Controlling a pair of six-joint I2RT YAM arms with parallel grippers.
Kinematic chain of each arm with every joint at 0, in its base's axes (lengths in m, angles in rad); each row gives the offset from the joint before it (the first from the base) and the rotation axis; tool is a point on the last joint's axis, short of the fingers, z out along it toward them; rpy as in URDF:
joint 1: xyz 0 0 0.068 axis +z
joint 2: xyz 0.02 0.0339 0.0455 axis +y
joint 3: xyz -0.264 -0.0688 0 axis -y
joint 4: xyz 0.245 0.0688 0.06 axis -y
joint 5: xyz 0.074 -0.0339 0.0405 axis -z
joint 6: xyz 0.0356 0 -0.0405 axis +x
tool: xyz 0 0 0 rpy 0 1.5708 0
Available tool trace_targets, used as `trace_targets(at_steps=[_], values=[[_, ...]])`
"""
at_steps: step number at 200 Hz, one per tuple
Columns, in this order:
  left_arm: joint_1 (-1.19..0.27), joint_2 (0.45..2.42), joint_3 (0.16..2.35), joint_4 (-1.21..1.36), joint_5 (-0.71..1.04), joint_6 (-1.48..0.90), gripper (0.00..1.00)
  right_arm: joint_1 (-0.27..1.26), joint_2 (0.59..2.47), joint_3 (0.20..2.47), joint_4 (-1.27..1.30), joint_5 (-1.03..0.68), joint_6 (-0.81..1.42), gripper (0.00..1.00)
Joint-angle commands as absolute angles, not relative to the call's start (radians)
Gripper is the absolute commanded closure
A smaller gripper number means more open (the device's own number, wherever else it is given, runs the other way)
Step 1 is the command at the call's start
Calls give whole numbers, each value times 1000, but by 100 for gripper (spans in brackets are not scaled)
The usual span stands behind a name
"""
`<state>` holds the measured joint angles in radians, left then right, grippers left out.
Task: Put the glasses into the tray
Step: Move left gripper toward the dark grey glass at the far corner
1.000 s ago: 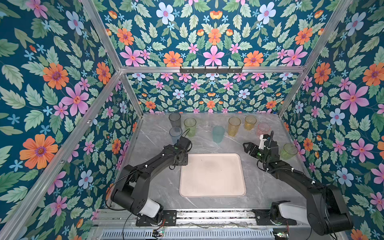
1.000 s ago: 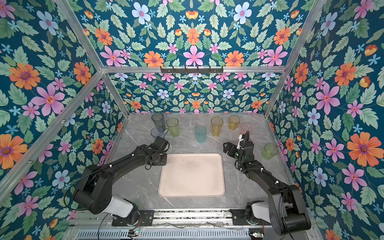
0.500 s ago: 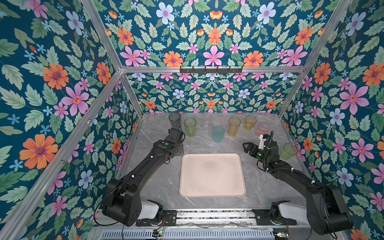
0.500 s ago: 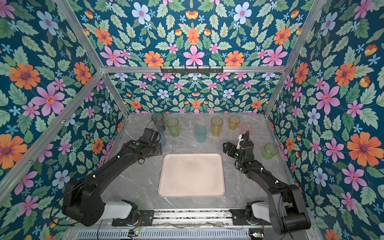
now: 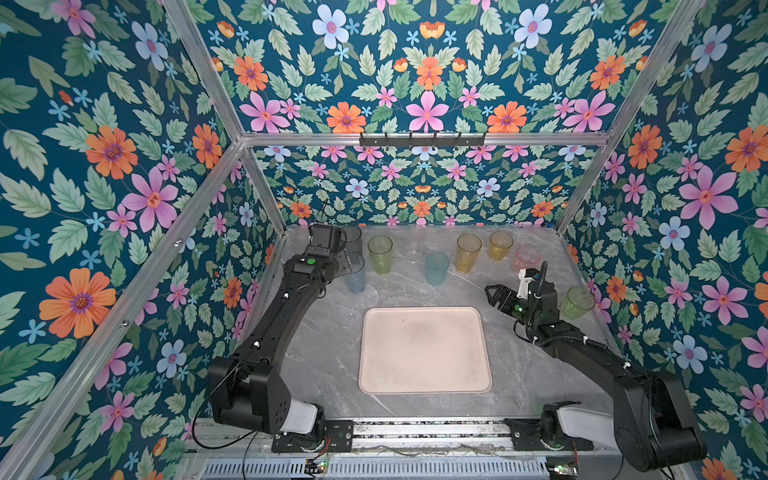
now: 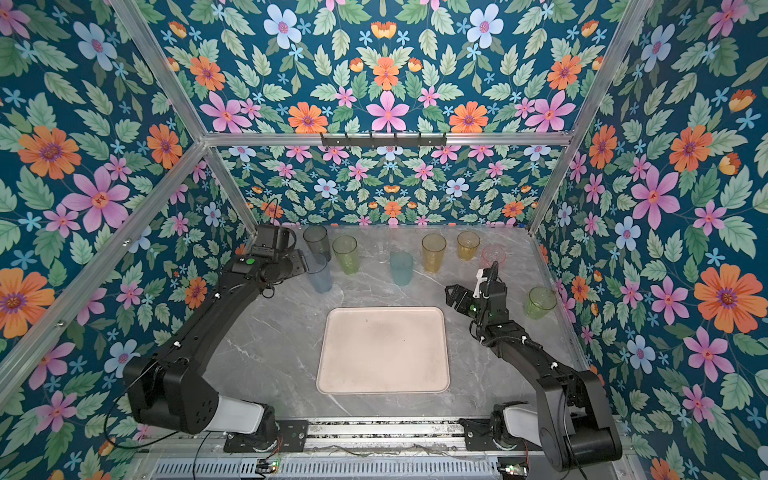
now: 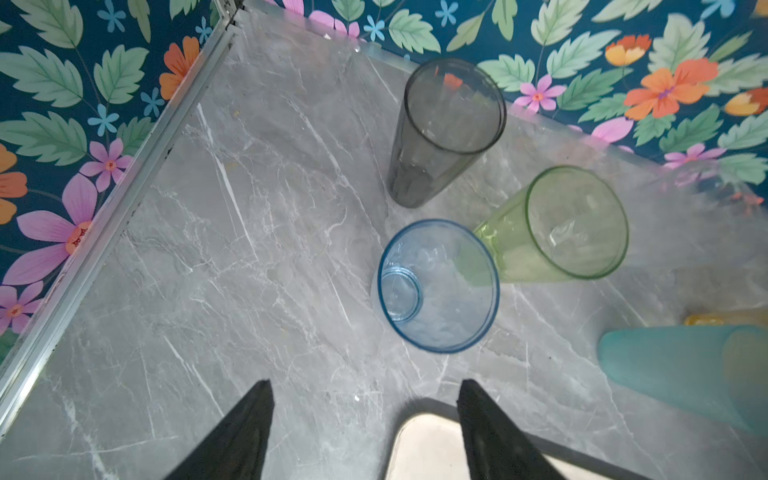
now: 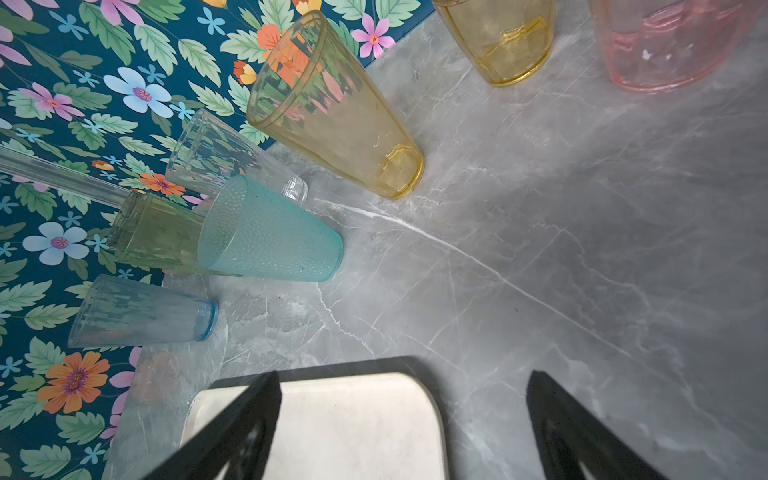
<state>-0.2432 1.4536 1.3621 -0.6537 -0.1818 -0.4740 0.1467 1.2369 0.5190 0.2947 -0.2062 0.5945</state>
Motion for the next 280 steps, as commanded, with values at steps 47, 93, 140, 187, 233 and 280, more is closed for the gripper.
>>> trace_targets(at_steps=[47, 93, 140, 187, 233, 280], values=[[-201, 1602, 1587, -682, -181, -456, 25, 147, 1217, 520, 284, -209, 600, 6], [-182, 1690, 1700, -676, -195, -433, 25, 147, 1190, 524, 246, -178, 579, 6], [-146, 1800, 1795, -671, -131, -429, 25, 147, 1193, 525, 250, -189, 579, 6], [-109, 1921, 1854, -652, -75, -444, 25, 148, 1192, 526, 248, -184, 581, 6], [-94, 2060, 1952, -681, -55, -439, 29, 147, 1196, 528, 244, -177, 581, 6], [-92, 2158, 2035, -693, -7, -437, 41, 147, 1206, 532, 241, -177, 582, 6]])
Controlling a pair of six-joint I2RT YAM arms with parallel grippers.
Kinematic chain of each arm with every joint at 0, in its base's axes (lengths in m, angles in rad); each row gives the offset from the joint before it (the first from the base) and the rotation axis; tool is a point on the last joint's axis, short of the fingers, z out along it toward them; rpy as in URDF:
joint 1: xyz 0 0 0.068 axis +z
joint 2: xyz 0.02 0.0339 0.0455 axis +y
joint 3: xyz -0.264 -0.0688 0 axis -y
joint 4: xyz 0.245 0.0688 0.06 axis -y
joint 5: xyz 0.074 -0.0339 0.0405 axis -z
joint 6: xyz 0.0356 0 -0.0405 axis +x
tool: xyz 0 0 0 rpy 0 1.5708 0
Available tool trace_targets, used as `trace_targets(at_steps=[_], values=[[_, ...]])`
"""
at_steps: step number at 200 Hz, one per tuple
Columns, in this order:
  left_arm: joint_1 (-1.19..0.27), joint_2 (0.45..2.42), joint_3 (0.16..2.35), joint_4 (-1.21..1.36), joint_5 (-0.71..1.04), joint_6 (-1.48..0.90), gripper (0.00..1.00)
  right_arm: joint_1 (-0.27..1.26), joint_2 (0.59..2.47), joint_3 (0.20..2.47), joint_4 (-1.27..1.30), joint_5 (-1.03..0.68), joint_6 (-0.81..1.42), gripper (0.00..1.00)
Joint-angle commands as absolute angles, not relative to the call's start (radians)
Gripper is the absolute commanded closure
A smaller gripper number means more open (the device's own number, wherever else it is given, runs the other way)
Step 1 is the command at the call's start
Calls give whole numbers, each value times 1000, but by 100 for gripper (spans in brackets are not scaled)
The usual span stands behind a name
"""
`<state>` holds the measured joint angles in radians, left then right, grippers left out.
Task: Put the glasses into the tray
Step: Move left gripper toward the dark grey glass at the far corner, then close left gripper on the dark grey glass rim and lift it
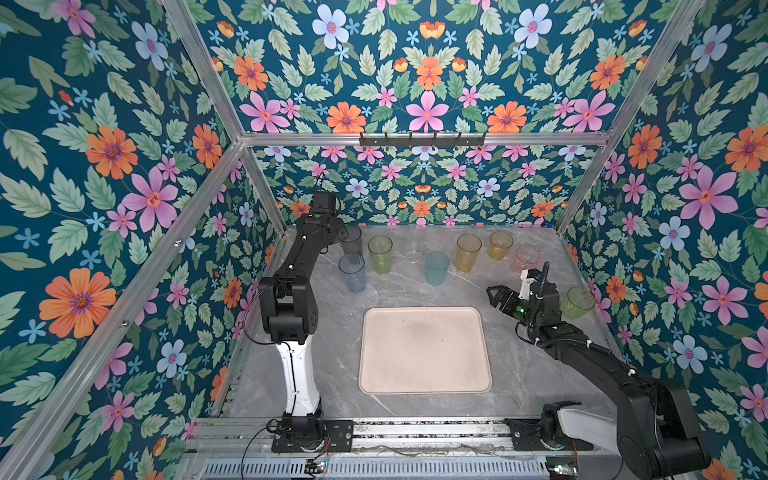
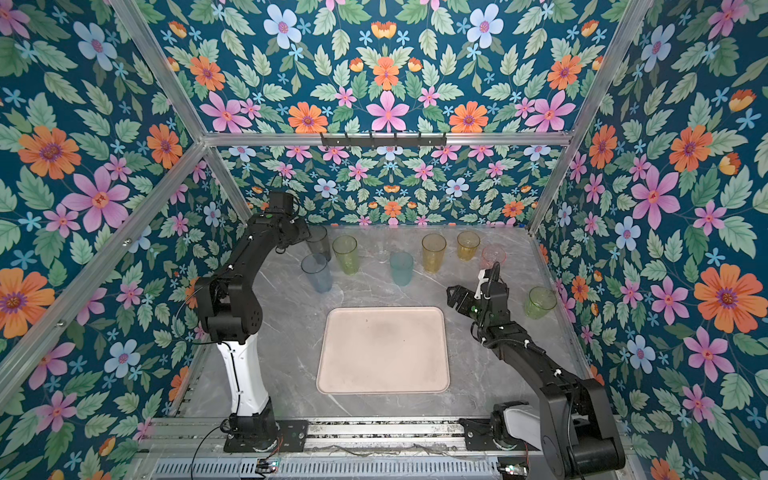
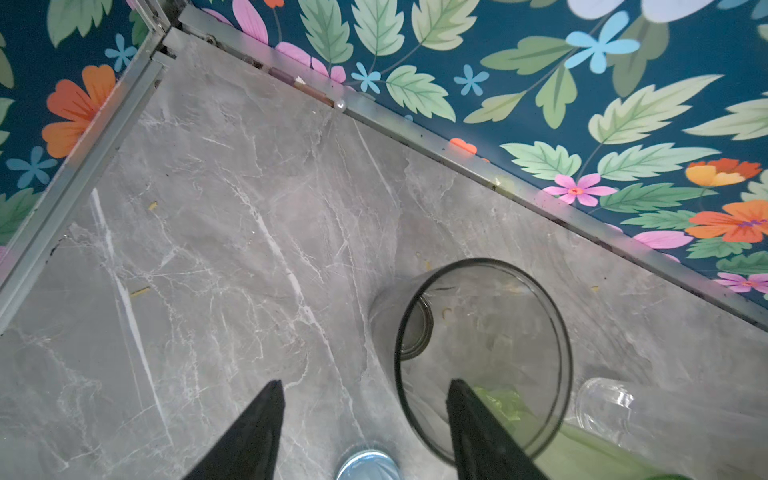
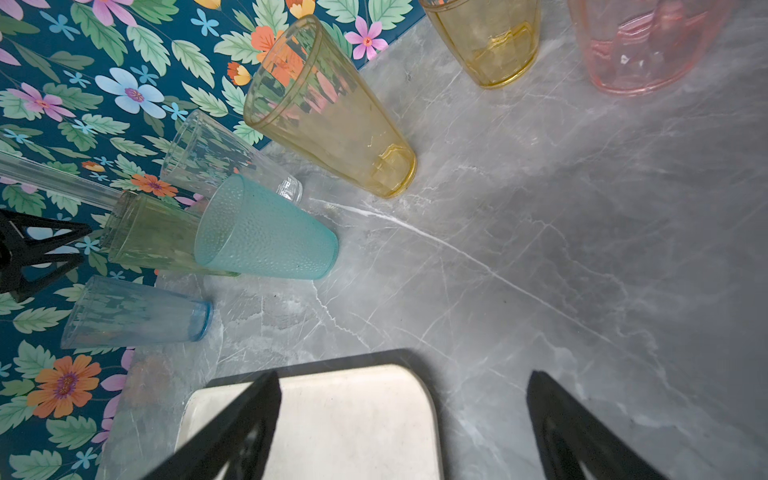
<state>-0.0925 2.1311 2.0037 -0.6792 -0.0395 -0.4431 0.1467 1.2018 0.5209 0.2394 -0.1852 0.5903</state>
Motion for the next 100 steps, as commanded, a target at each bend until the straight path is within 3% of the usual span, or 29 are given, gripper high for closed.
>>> trace_targets(at_steps=[1, 100], values=[[-92, 2160, 2036, -693, -6, -437, 41, 147, 1206, 532, 241, -178, 582, 6], [-89, 2248, 2128, -706, 13, -434, 70, 147, 1217, 535, 242, -184, 588, 7]])
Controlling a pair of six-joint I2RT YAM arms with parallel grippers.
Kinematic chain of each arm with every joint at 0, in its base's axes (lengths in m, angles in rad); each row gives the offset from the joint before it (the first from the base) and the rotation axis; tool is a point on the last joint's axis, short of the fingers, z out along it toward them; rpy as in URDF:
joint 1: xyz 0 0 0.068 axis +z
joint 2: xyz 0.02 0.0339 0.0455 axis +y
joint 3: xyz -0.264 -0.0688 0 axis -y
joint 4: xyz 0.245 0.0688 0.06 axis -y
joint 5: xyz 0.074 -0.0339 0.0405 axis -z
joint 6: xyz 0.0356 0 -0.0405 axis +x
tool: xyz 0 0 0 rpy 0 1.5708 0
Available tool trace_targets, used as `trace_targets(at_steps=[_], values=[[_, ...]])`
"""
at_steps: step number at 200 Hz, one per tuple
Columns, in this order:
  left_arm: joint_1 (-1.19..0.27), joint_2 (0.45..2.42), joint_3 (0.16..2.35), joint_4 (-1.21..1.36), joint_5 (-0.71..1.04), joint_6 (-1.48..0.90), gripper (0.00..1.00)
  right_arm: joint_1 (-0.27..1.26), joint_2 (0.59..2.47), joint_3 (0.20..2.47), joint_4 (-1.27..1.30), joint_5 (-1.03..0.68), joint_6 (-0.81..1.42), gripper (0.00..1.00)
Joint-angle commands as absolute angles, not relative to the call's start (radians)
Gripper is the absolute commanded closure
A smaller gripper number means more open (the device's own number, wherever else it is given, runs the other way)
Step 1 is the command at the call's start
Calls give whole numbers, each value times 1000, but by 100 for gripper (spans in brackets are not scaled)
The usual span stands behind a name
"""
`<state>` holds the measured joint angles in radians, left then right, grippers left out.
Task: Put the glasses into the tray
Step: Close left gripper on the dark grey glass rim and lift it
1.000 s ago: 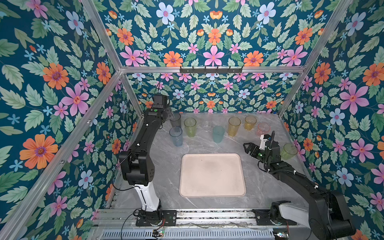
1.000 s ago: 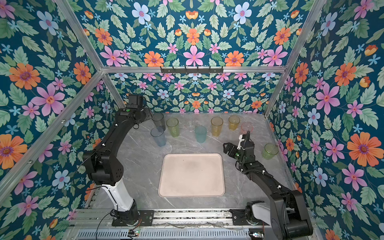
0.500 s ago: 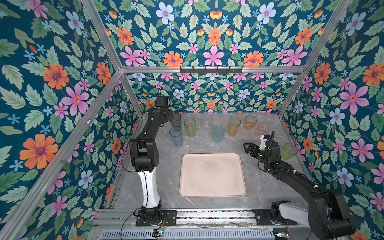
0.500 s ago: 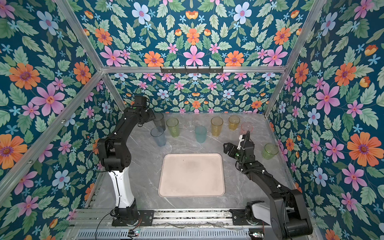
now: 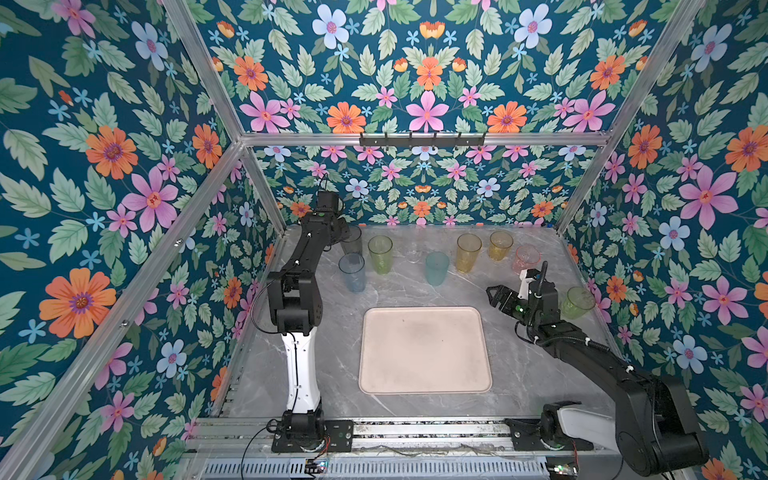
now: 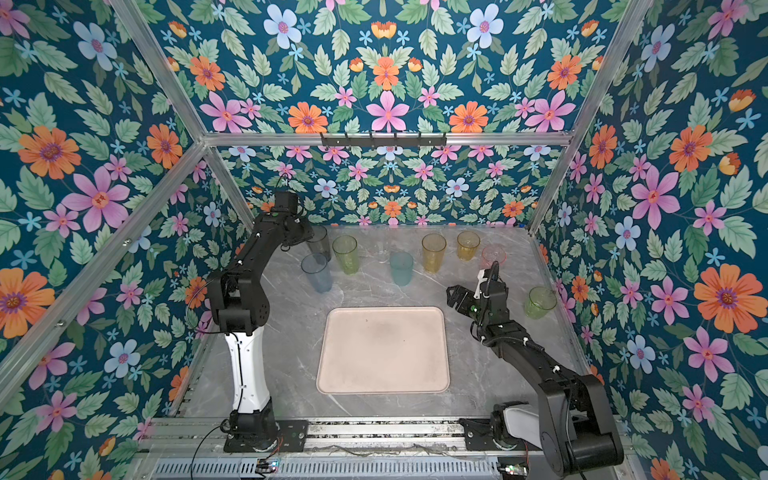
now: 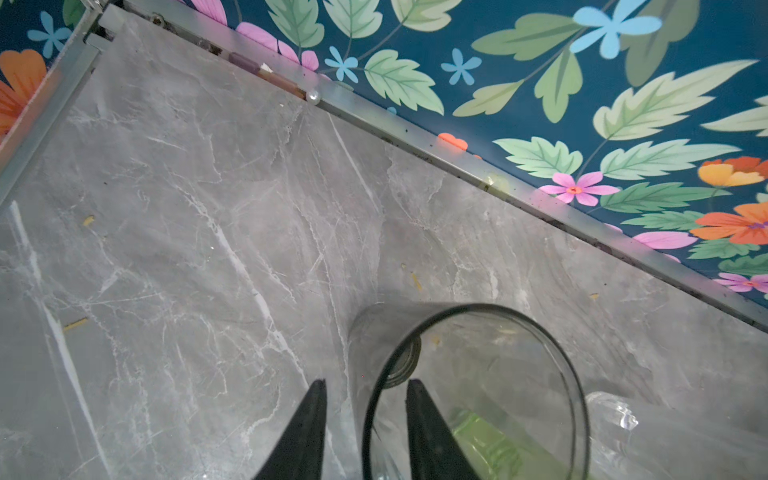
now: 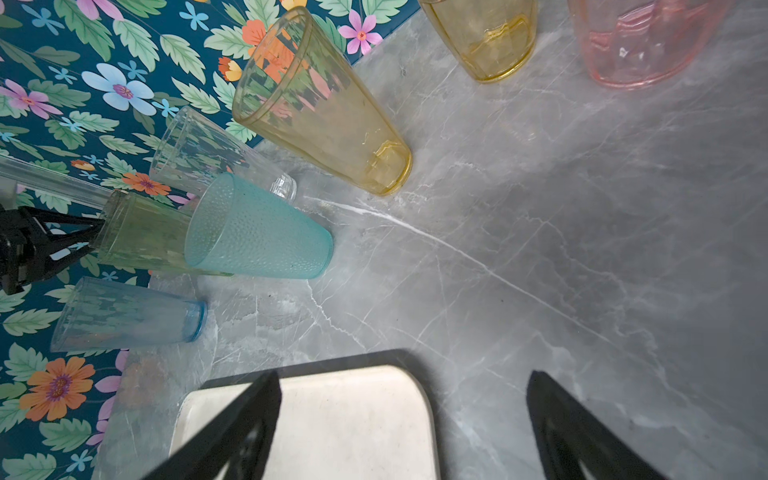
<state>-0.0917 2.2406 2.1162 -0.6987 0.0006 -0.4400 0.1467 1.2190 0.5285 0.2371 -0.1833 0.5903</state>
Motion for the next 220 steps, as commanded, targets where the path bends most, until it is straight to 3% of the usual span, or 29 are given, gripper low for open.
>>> trace_targets(at_steps=[1, 56, 131, 220], values=[[-89, 2248, 2129, -705, 13, -434, 71, 147, 1218, 534, 243, -184, 588, 7], [-89, 2263, 2134, -703, 7, -422, 85, 147, 1241, 543, 241, -185, 586, 7], [-84, 2253, 2137, -722, -10, -401, 96, 147, 1256, 551, 237, -195, 589, 7], [-83, 2137, 2087, -760, -33, -387, 100, 148, 1259, 555, 232, -202, 594, 7]])
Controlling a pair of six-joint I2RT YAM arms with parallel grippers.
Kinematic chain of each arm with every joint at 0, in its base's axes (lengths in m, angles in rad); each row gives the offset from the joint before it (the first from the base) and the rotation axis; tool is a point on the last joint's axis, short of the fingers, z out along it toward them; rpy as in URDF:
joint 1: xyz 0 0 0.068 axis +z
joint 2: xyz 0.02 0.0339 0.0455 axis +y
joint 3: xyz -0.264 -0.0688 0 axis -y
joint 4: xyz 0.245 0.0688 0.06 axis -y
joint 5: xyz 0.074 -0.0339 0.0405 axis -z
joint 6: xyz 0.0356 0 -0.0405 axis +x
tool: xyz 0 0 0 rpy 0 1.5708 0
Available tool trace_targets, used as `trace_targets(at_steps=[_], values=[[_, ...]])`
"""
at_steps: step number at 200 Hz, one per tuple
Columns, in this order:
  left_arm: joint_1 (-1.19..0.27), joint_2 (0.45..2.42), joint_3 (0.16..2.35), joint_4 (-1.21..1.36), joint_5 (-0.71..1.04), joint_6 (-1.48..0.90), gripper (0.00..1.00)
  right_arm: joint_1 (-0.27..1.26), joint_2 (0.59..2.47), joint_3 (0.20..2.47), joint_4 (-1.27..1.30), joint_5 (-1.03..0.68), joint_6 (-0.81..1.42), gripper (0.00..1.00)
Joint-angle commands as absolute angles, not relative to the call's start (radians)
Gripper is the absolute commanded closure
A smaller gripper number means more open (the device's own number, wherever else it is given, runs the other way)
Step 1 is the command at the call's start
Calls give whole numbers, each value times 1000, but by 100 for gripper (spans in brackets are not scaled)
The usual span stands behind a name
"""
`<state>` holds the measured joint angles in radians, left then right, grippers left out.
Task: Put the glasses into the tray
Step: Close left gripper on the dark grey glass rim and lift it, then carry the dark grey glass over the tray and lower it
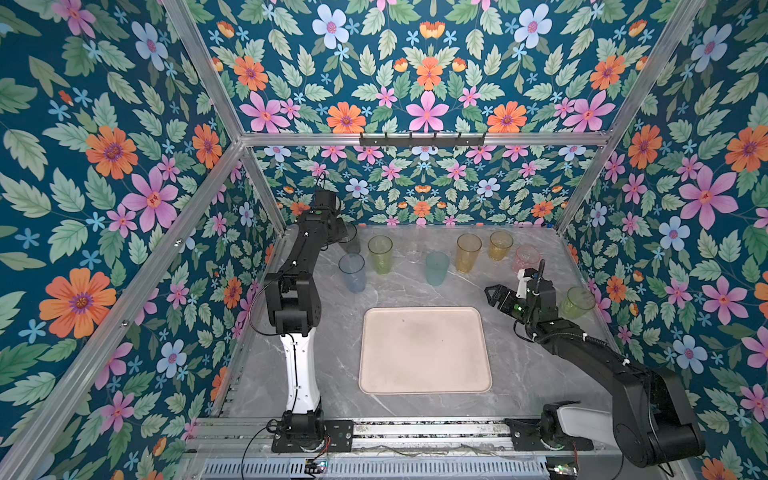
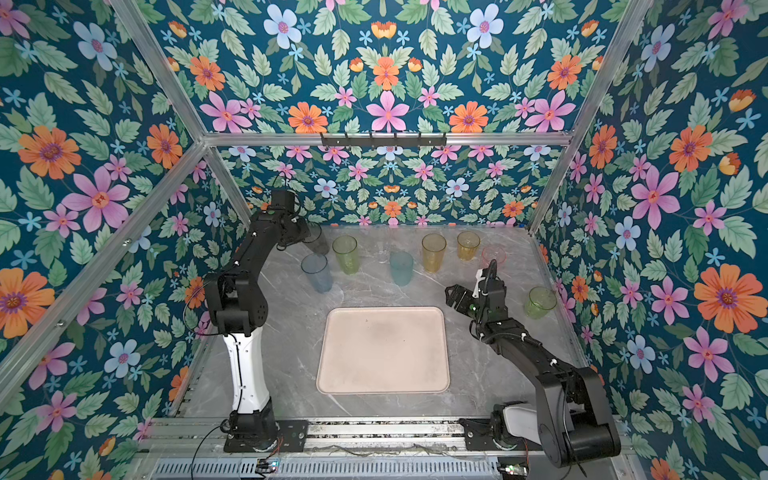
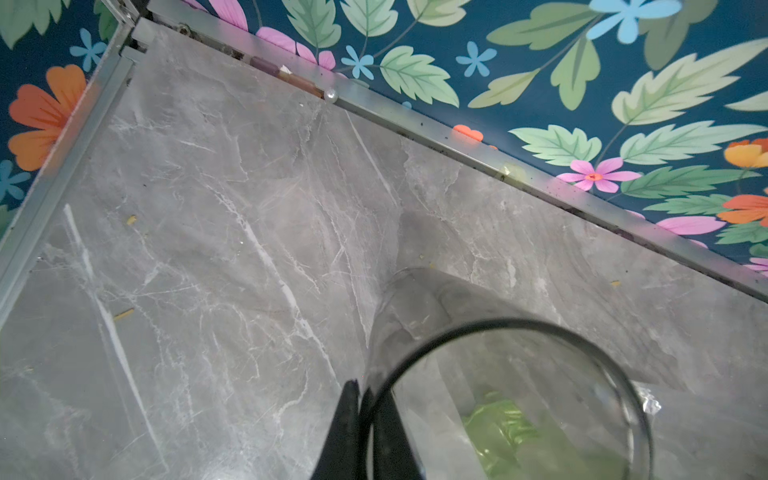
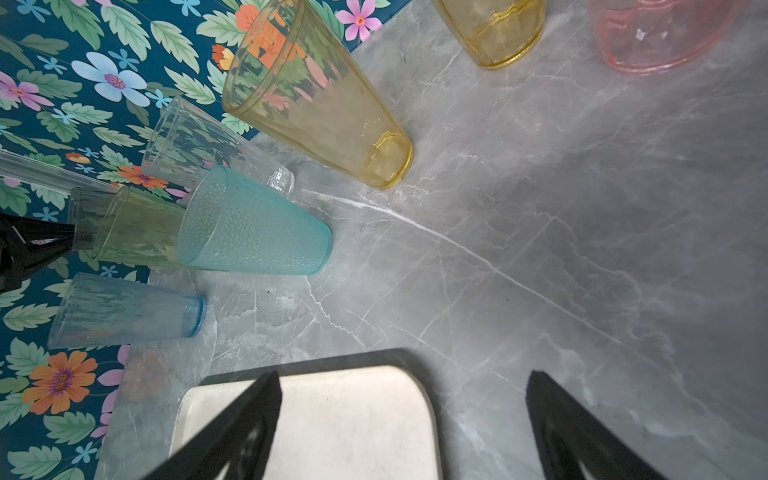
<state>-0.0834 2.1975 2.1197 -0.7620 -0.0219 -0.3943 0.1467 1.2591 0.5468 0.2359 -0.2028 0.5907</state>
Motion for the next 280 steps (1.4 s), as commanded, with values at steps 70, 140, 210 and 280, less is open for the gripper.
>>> trace_targets(at_steps=[70, 140, 210, 280], values=[[-84, 1930, 1988, -836, -62, -366, 100, 147, 1258, 557, 228, -207, 597, 7], [-97, 1753, 1974, -991, -81, -315, 100, 147, 1270, 563, 223, -213, 600, 7], [-129, 1589, 1914, -1061, -23, -281, 100, 147, 1279, 572, 213, -227, 605, 7], [-227, 1510, 1888, -1149, 18, -258, 100, 147, 1273, 574, 198, -239, 609, 7]])
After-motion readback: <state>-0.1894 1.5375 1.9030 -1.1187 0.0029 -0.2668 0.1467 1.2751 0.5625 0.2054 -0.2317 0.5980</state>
